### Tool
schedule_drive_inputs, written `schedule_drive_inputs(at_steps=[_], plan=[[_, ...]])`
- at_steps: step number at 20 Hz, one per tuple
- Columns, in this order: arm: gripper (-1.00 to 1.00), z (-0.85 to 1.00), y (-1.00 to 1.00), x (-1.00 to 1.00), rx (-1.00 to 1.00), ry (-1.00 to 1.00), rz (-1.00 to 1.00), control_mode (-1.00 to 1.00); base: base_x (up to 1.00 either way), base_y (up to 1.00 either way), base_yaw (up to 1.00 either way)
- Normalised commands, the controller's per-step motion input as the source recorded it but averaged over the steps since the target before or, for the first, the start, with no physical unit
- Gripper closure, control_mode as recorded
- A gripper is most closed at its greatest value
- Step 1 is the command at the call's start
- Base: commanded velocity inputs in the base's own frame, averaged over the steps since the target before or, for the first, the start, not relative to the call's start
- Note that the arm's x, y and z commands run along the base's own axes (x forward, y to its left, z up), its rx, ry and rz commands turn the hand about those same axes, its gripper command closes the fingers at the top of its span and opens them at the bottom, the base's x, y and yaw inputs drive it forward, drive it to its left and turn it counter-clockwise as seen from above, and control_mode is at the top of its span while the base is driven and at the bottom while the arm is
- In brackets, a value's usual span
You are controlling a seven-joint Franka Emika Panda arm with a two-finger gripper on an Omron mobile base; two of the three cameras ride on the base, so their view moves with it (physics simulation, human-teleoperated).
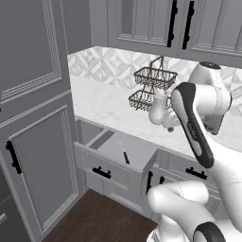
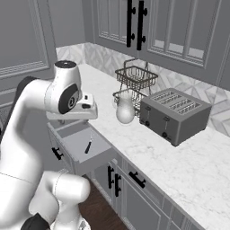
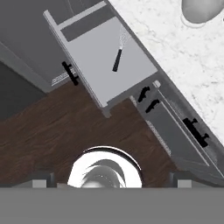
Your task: Pick the whisk from the drawer and place it on the counter.
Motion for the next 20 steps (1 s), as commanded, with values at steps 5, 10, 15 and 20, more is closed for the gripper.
schedule_drive_inputs(at_steps=[5,10,15,20], plan=[[-1.0,-0.65,0.96,0.59,-0.03,0.07,0.22,-1.0,0.0,0.0,0.0],[-1.0,-0.9,1.0,0.92,-0.11,0.28,0.12,-1.0,0.0,0.0,0.0],[-1.0,-0.91,0.74,0.45,-0.16,0.17,0.04,-1.0,0.0,0.0,0.0],[-1.0,-0.9,0.39,0.0,-0.09,0.0,0.03,-1.0,0.0,0.0,0.0]])
